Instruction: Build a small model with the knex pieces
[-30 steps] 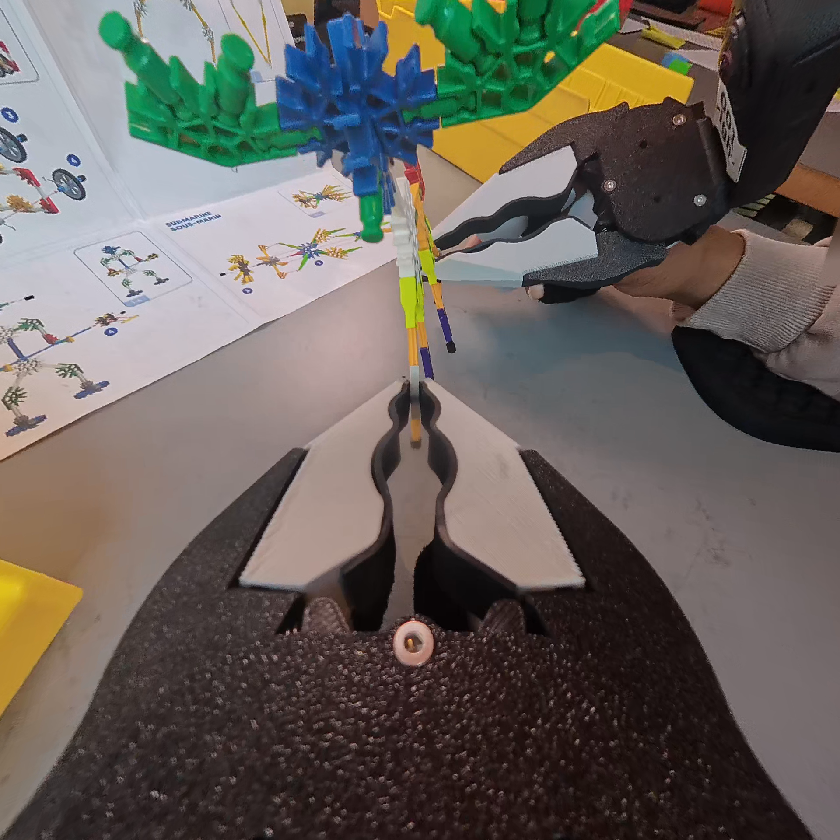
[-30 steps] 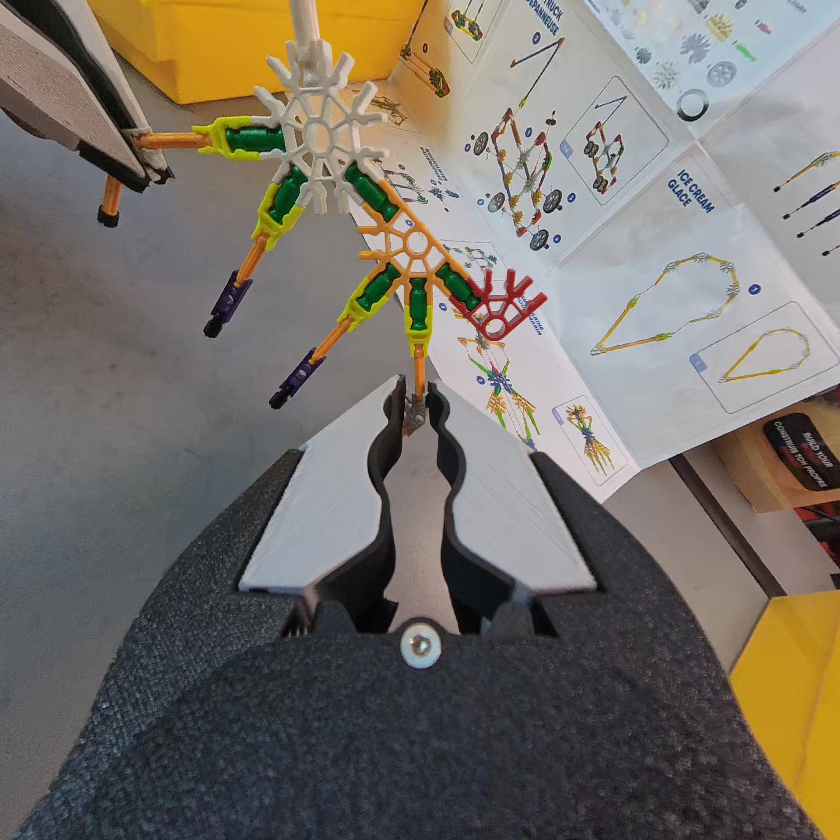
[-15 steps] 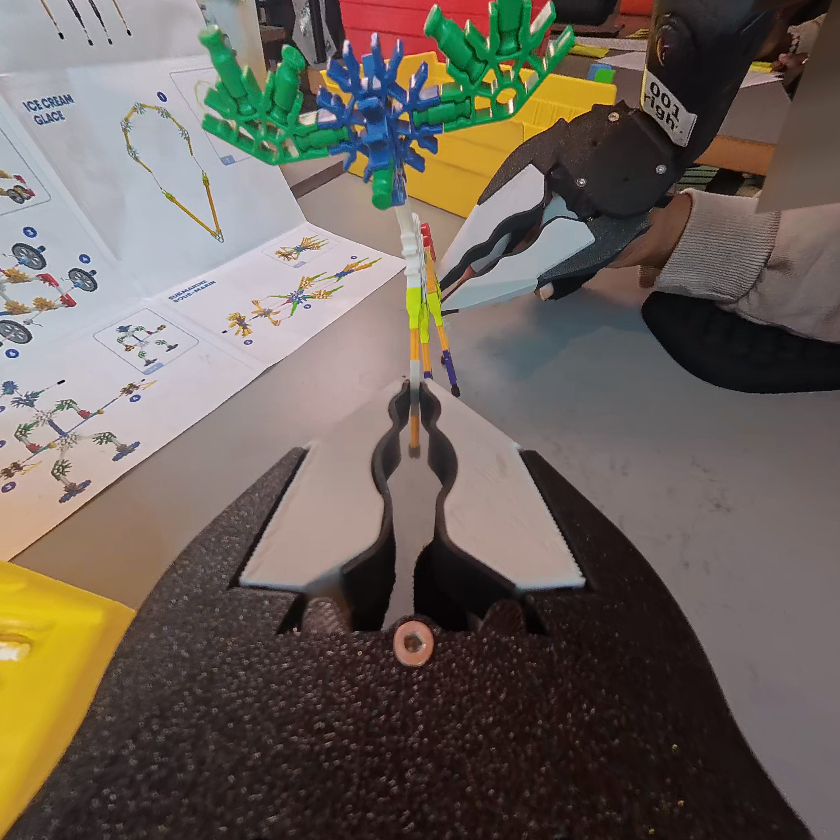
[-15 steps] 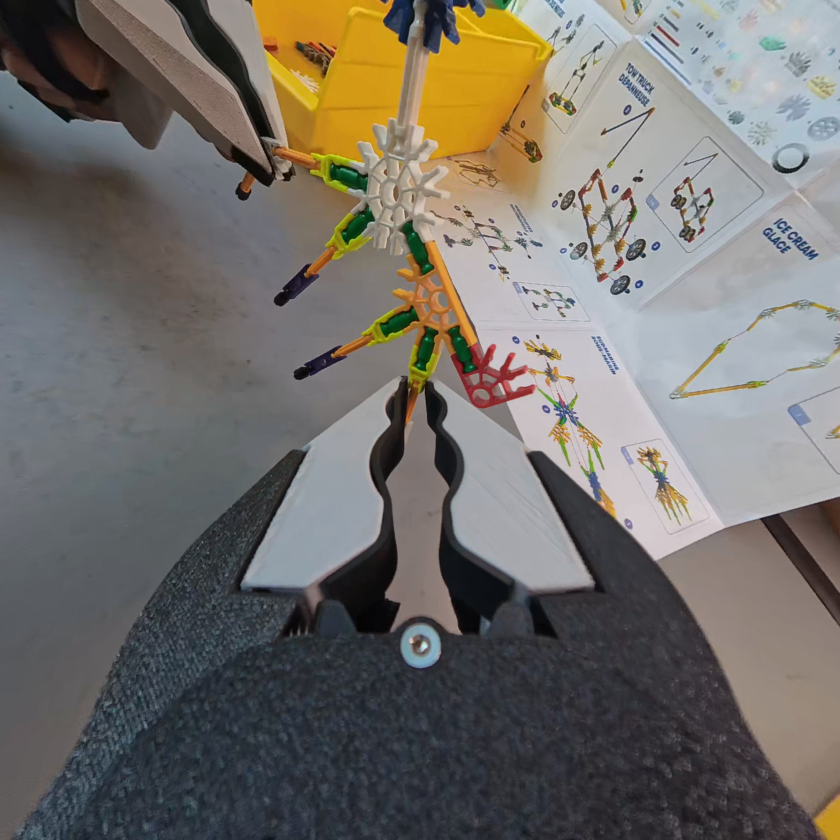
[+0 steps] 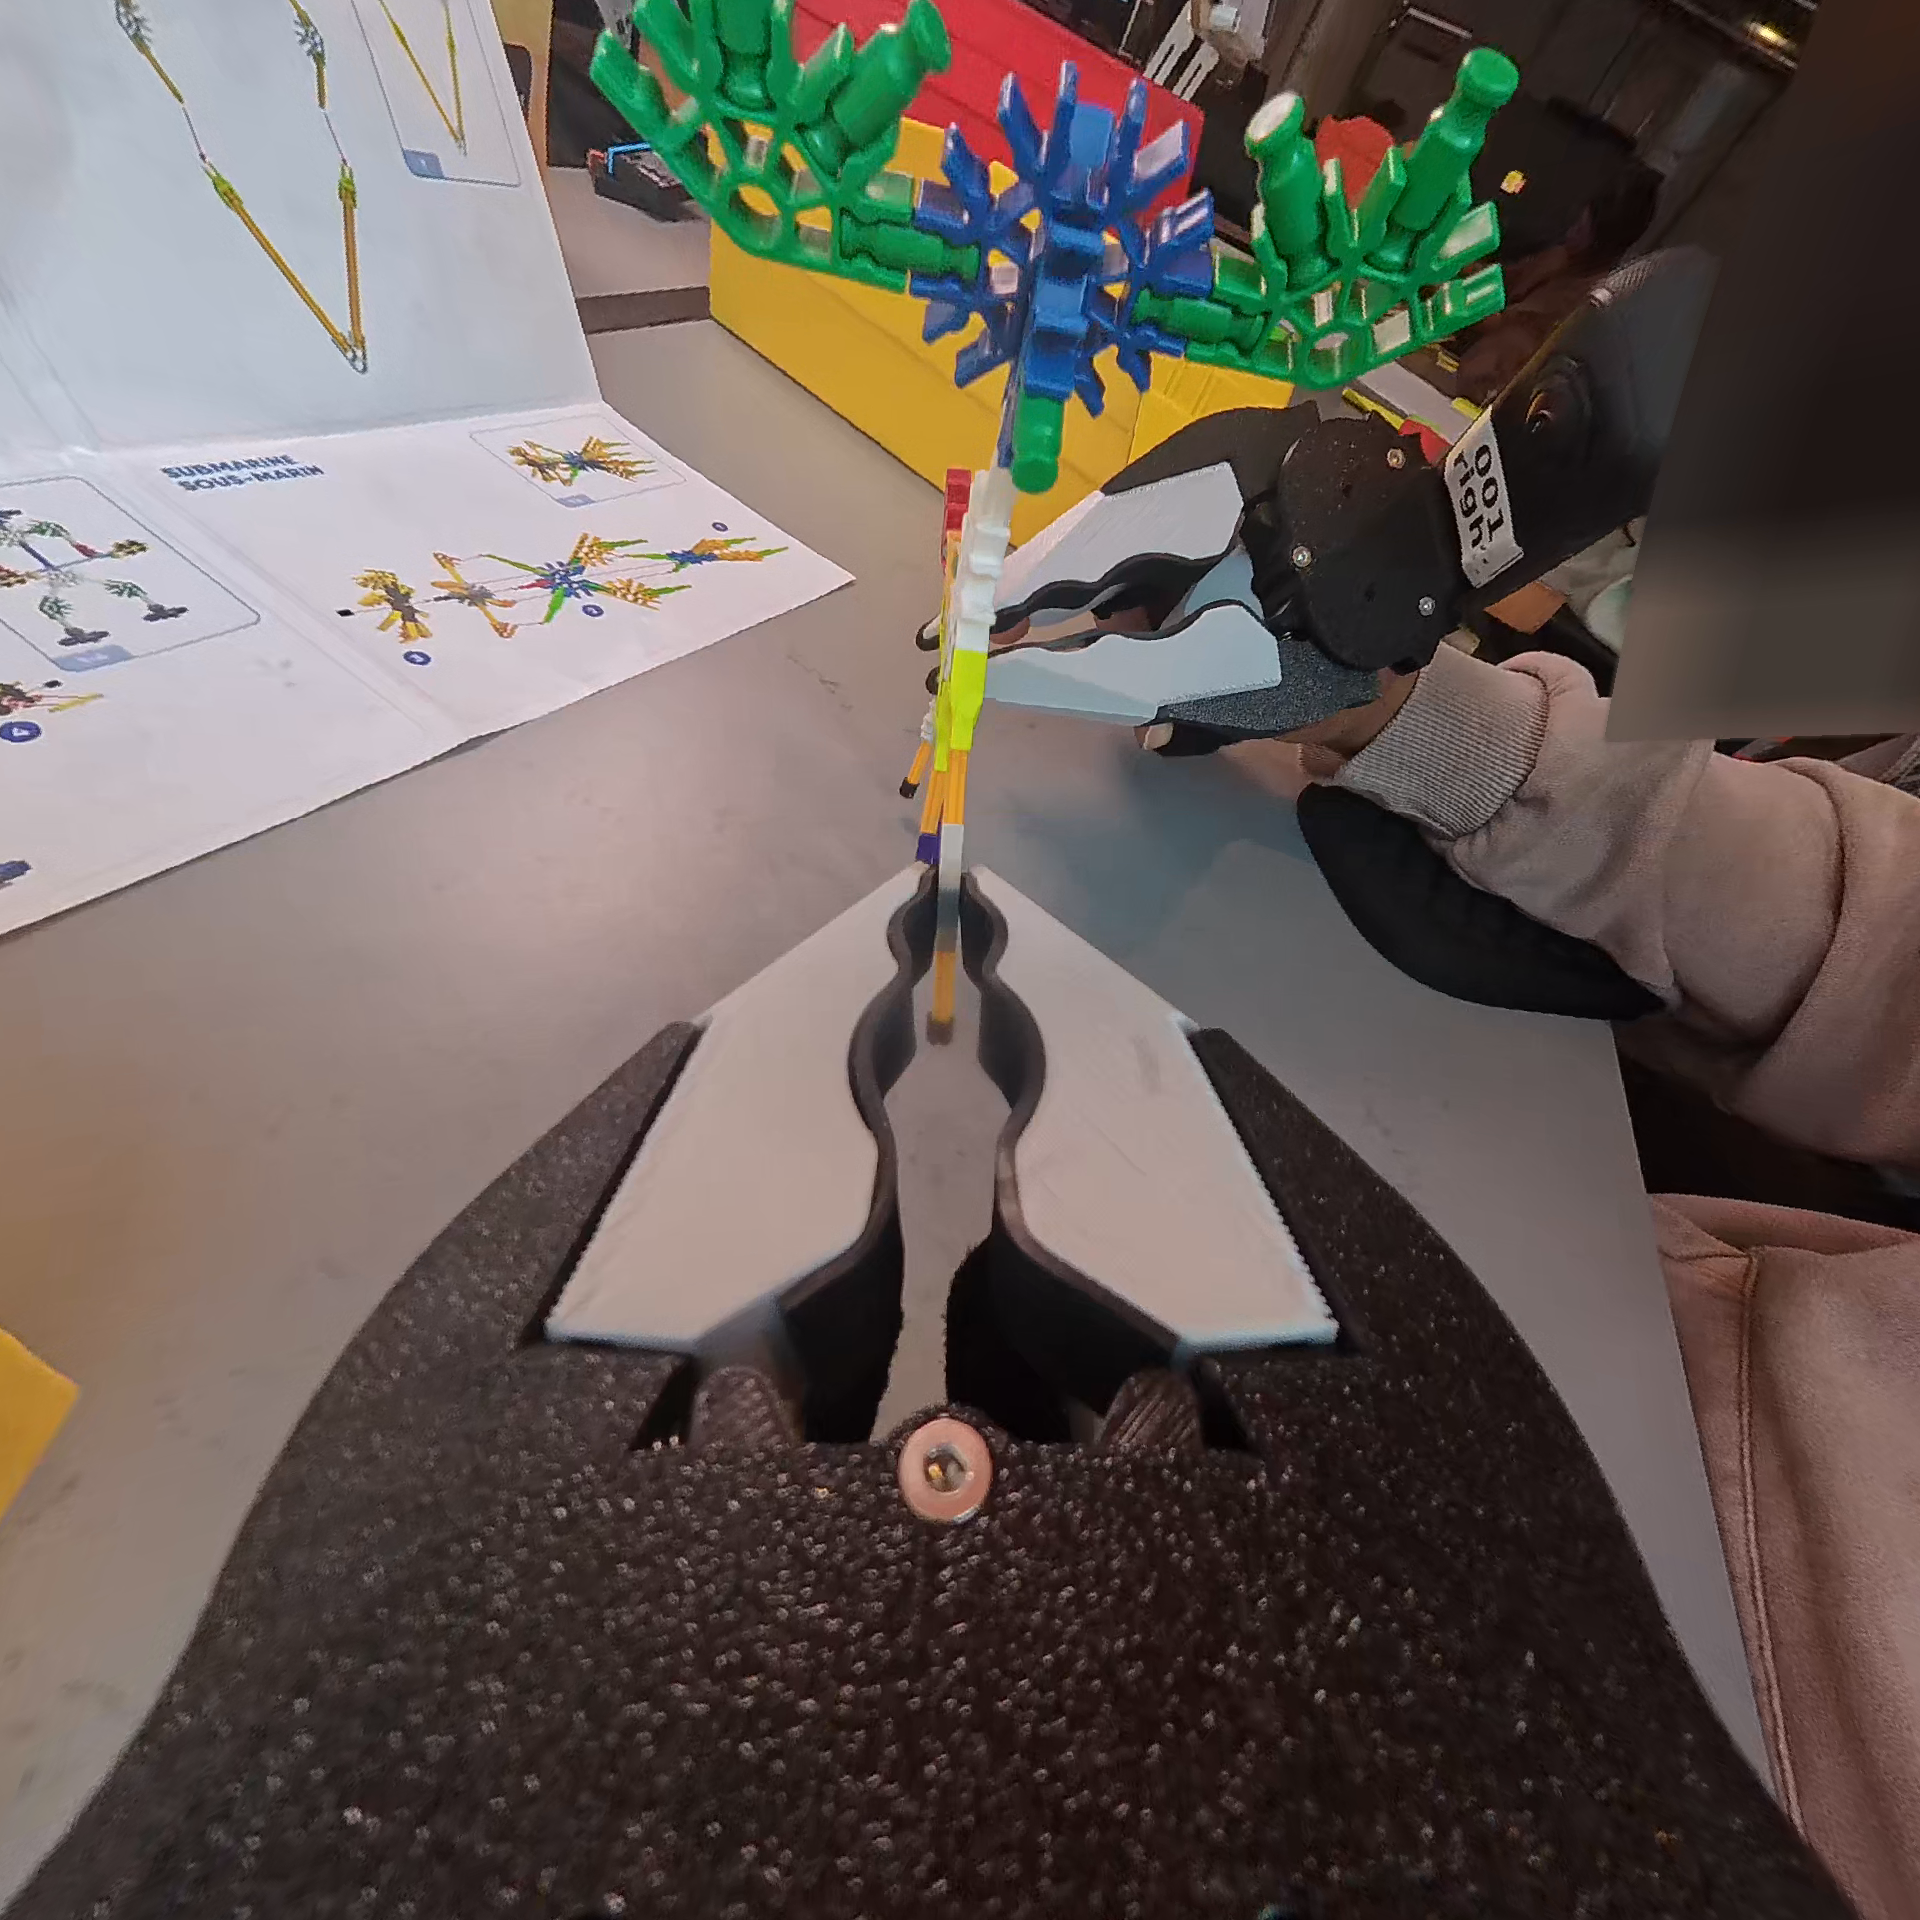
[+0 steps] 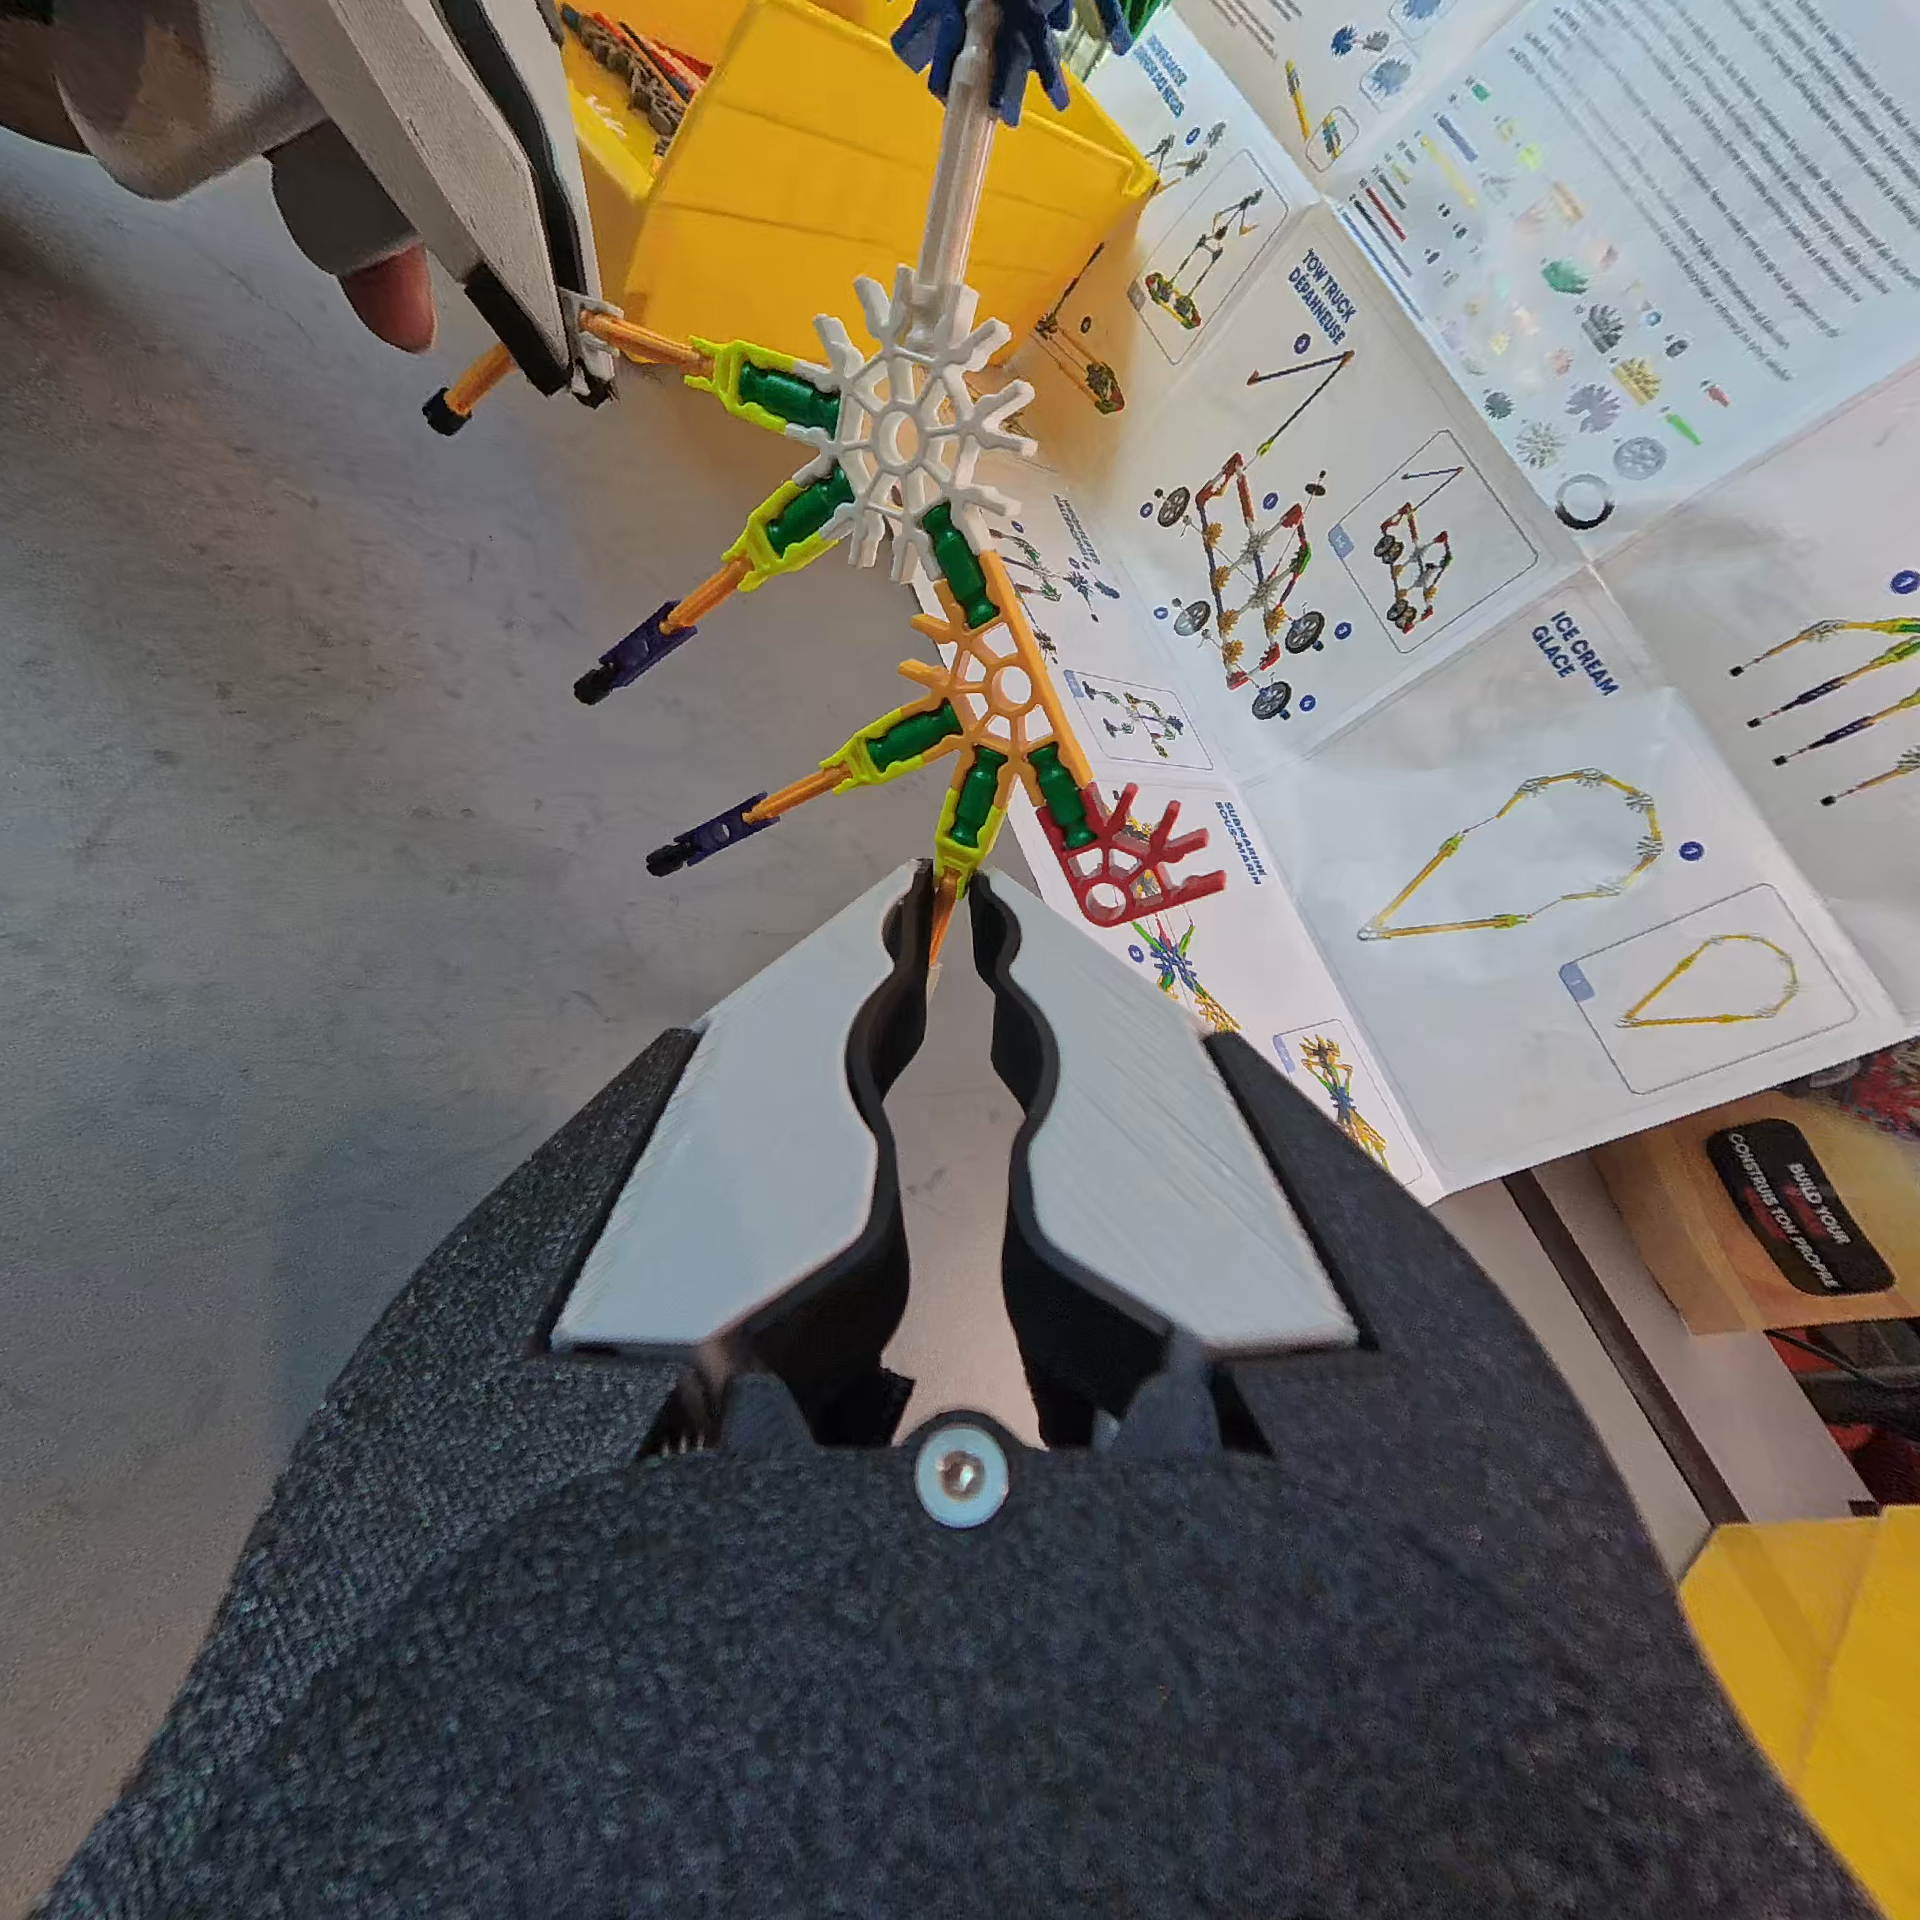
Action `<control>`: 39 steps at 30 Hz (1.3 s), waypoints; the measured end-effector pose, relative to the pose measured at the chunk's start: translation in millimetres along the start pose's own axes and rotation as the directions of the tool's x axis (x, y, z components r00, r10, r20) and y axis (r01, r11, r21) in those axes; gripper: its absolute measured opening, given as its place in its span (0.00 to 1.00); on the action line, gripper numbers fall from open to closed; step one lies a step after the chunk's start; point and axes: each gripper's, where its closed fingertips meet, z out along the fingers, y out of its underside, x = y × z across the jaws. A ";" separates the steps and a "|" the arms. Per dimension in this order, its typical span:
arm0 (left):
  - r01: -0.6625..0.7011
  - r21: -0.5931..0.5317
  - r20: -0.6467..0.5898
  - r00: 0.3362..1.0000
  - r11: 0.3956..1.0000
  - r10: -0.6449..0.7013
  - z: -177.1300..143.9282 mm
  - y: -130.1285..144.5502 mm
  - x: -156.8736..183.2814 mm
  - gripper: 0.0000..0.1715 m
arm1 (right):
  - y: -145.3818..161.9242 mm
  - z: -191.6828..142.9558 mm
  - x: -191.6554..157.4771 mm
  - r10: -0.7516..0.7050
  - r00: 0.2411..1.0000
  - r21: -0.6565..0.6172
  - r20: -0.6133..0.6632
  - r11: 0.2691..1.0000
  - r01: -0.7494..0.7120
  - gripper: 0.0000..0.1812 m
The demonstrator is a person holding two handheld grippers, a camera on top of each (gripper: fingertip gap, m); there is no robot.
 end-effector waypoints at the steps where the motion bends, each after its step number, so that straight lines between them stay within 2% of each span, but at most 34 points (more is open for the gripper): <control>1: 0.000 -0.009 0.002 1.000 1.000 0.000 0.6 1.8 -0.8 0.02 | 1.0 0.2 -0.9 -0.001 1.000 -0.006 0.002 1.000 0.001 0.03; 5: -0.107 -0.039 0.032 0.994 0.993 0.109 1.8 6.9 -2.3 0.02 | 0.6 -0.7 -5.3 0.029 0.999 0.004 0.029 1.000 -0.029 0.03; 8: -0.146 -0.049 0.007 0.989 0.988 0.147 6.3 9.9 5.8 0.10 | -4.9 -1.8 -10.0 0.051 0.997 0.031 0.058 0.998 -0.053 0.03; 11: -0.180 -0.091 0.022 0.983 0.979 0.183 11.9 17.8 6.0 0.14 | -3.7 -1.1 -13.8 0.033 0.997 0.014 0.065 0.999 -0.034 0.03; 14: -0.189 -0.116 0.063 0.978 0.975 0.197 14.0 21.9 -0.5 0.11 | -5.7 -2.3 -14.6 0.025 0.998 0.029 0.062 0.999 -0.027 0.03; 15: -0.184 -0.106 0.071 0.979 0.977 0.192 13.7 20.0 -1.3 0.08 | -7.5 -3.1 -13.2 0.026 0.998 0.037 0.055 0.999 -0.028 0.03; 20: -0.121 -0.014 0.046 0.992 0.993 0.122 8.7 4.6 1.0 0.07 | -18.3 -7.9 -6.8 0.027 1.000 0.093 0.012 0.995 -0.028 0.03; 29: 0.023 0.226 -0.158 0.987 0.974 0.014 -10.1 -32.8 28.8 0.06 | -54.0 -23.8 7.3 0.085 0.993 0.246 -0.083 0.967 -0.062 0.03; 31: 0.039 0.220 -0.166 0.986 0.975 -0.002 -8.7 -32.6 30.0 0.08 | -61.6 -26.5 6.6 0.078 0.992 0.268 -0.100 0.962 -0.048 0.03; 34: 0.031 0.179 -0.141 0.990 0.983 -0.005 -6.2 -26.7 26.6 0.06 | -63.7 -26.2 4.7 0.027 0.991 0.255 -0.131 0.967 0.007 0.03; 37: -0.024 0.181 -0.126 0.991 0.983 0.047 -10.6 -29.3 26.7 0.05 | -61.2 -24.6 -2.4 0.062 0.997 0.255 -0.055 0.966 -0.046 0.03; 39: -0.121 0.153 -0.088 0.987 0.981 0.136 -11.9 -26.5 25.8 0.03 | -60.0 -25.3 -10.5 0.126 0.990 0.258 0.059 0.956 -0.137 0.04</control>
